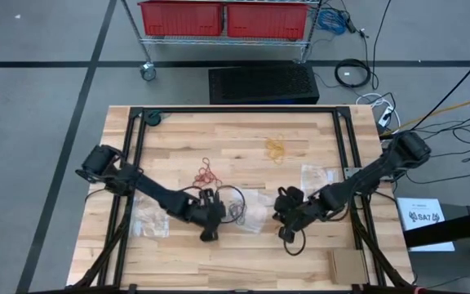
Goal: Sort rubber bands
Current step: Close the top right transparent zip bag
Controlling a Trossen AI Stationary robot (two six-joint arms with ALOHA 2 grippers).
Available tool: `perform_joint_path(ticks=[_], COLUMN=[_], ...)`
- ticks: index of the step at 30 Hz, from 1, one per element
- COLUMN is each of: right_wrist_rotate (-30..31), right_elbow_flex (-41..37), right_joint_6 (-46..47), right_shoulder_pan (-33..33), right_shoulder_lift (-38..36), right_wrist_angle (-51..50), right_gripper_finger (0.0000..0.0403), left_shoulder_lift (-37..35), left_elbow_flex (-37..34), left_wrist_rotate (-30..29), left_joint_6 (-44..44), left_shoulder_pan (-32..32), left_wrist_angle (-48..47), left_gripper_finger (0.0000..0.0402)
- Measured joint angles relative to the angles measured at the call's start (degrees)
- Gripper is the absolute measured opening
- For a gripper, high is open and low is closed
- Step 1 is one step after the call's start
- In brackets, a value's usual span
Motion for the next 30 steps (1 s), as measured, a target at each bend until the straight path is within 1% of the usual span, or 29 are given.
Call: perform_joint_path(ticks=[2,4,5,8,10,12,15,17,19,21,24,27,30], right_wrist_rotate=[-0.2,-1.1,-2.8,-8.5,-11.1,-12.6,-15.0,-16.6,-17.2,-17.3,-18.6,-20.6,-21.8], right_elbow_flex=[-0.2,-1.2,-2.0,-4.6,-6.5,-7.4,-7.5,-7.5,-7.5,-7.5,-7.5,-7.5,-7.5], right_joint_6=[-1.9,-5.0,-6.8,-11.2,-12.4,-13.1,-14.4,-15.5,-16.0,-16.2,-16.2,-16.2,-16.1], right_shoulder_pan=[-1.2,-3.0,-4.2,-8.8,-12.3,-16.0,-20.5,-22.7,-24.4,-25.9,-27.9,-29.3,-29.5], right_shoulder_lift=[0.5,0.6,0.6,0.6,0.6,0.6,0.9,1.6,2.4,3.5,5.9,8.7,12.6], right_wrist_angle=[2.5,7.1,9.9,17.9,21.2,21.8,22.7,24.0,25.1,24.4,24.3,25.0,27.7], right_gripper_finger=[0.0000,0.0000,0.0000,0.0000,0.0000,0.0000,0.0001,0.0011,0.0031,0.0059,0.0110,0.0159,0.0194], left_shoulder_lift=[-0.9,-2.5,-3.6,-7.9,-11.3,-14.8,-18.0,-18.7,-18.7,-18.7,-18.7,-18.7,-18.6], left_elbow_flex=[-0.3,-1.7,-2.8,-7.8,-12.4,-17.9,-26.3,-30.6,-33.2,-34.2,-34.2,-34.1,-33.9], left_wrist_rotate=[-2.1,-2.8,-2.9,-2.6,-0.9,3.7,13.3,20.3,25.1,27.0,27.2,27.3,27.3], left_joint_6=[-0.7,-0.7,-0.4,0.5,0.7,1.5,1.8,2.3,2.1,1.9,2.1,4.7,6.6], left_shoulder_pan=[0.0,0.4,0.8,2.6,4.2,6.4,10.1,12.6,14.7,16.2,17.4,18.0,18.6], left_wrist_angle=[-1.6,-0.4,0.8,7.3,13.5,23.2,42.9,54.2,61.4,63.7,63.4,63.6,63.7], left_gripper_finger=[0.0004,0.0004,0.0004,0.0004,0.0004,0.0004,0.0004,0.0004,0.0004,0.0004,0.0004,0.0004,0.0008])
